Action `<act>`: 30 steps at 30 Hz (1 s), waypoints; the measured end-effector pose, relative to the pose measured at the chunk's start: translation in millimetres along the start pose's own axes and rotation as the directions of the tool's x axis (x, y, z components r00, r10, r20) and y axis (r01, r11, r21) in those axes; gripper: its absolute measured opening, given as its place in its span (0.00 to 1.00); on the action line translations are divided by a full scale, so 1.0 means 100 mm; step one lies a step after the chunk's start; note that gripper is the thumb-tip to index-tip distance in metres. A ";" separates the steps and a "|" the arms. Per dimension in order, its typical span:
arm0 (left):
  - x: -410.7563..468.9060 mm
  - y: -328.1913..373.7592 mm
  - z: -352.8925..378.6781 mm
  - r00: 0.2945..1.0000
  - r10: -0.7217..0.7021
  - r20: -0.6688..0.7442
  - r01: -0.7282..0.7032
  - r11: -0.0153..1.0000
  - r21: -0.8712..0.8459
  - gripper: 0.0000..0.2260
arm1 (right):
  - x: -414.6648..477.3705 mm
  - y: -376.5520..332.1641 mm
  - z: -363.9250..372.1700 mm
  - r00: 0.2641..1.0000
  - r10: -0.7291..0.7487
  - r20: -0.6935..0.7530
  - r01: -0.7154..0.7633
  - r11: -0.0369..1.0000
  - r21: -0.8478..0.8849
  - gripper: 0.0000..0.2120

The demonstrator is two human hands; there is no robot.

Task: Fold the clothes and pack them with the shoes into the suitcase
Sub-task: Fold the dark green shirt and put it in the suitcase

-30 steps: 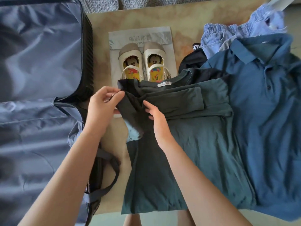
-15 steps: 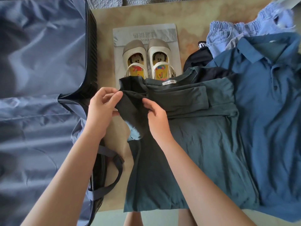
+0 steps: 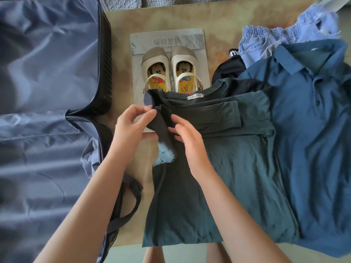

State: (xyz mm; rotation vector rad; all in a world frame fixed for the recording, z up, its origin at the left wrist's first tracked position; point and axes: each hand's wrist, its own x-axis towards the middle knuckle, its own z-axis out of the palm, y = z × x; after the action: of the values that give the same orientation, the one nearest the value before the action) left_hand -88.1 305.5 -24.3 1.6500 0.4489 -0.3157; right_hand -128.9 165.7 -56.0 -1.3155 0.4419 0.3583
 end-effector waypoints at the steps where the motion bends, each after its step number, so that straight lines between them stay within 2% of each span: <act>1: 0.00 0.02 0.07 1.000 -0.007 0.017 0.006 1.000 0.009 0.02 | -0.07 0.01 -0.04 1.000 0.001 0.015 -0.001 0.999 -0.034 0.18; 4: 0.03 0.08 0.33 0.999 -0.010 0.054 0.006 0.997 0.081 0.05 | -0.19 0.11 -0.09 0.999 -0.028 -0.020 0.025 0.988 -0.151 0.18; 6: 0.06 0.09 0.51 0.996 -0.021 0.082 0.011 0.991 0.130 0.06 | -0.15 0.17 -0.10 0.986 -0.062 -0.156 0.038 0.988 -0.150 0.15; 9: 0.14 0.04 0.71 0.987 -0.043 0.157 0.013 0.983 0.183 0.05 | -0.03 0.21 -0.15 0.920 -0.165 -0.357 0.079 0.967 -0.244 0.06; 11: 0.21 -0.03 0.76 0.982 0.022 0.186 -0.075 0.957 0.282 0.06 | 0.06 0.25 -0.22 0.898 -0.144 -0.416 0.046 0.971 -0.236 0.07; 14: 0.32 -0.13 0.65 0.951 0.256 0.175 -0.310 0.771 0.557 0.10 | 0.15 0.29 -0.36 0.903 -0.081 -0.423 -0.039 0.963 -0.267 0.13; 16: 0.36 -0.18 0.53 0.921 0.365 0.140 -0.361 0.657 0.662 0.14 | 0.19 0.32 -0.42 0.901 -0.079 -0.427 -0.059 0.952 -0.299 0.08; 18: 0.40 -0.22 0.45 0.899 0.427 0.091 -0.354 0.592 0.724 0.17 | 0.21 0.34 -0.45 0.887 -0.082 -0.454 -0.067 0.951 -0.303 0.03; 20: 0.48 -0.21 0.43 0.906 0.418 0.063 -0.322 0.585 0.744 0.20 | 0.24 0.36 -0.47 0.869 -0.106 -0.483 -0.066 0.943 -0.325 0.03; 22: 0.59 -0.19 0.44 0.929 0.363 0.068 -0.284 0.585 0.759 0.21 | 0.28 0.35 -0.49 0.860 -0.131 -0.494 -0.096 0.908 -0.408 0.09; 23: 0.66 -0.19 0.44 0.935 0.347 0.074 -0.274 0.572 0.773 0.19 | 0.30 0.36 -0.50 0.855 -0.129 -0.502 -0.125 0.888 -0.442 0.13; 25: 0.75 -0.15 0.46 0.932 0.349 0.096 -0.287 0.550 0.784 0.12 | 0.35 0.35 -0.51 0.852 -0.122 -0.510 -0.168 0.858 -0.486 0.13; 28: 0.79 -0.08 0.49 0.927 0.365 0.083 -0.299 0.590 0.750 0.08 | 0.38 0.34 -0.52 0.844 -0.138 -0.518 -0.209 0.806 -0.554 0.07; 30: 0.71 -0.05 0.49 0.934 0.357 0.033 -0.272 0.647 0.712 0.10 | 0.34 0.33 -0.53 0.840 -0.172 -0.515 -0.169 0.818 -0.550 0.11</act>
State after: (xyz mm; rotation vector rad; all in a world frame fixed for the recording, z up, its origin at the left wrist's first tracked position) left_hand -24.8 265.5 -67.6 2.4841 0.0925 -0.1291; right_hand -121.8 121.5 -111.1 -2.0371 0.8611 0.0968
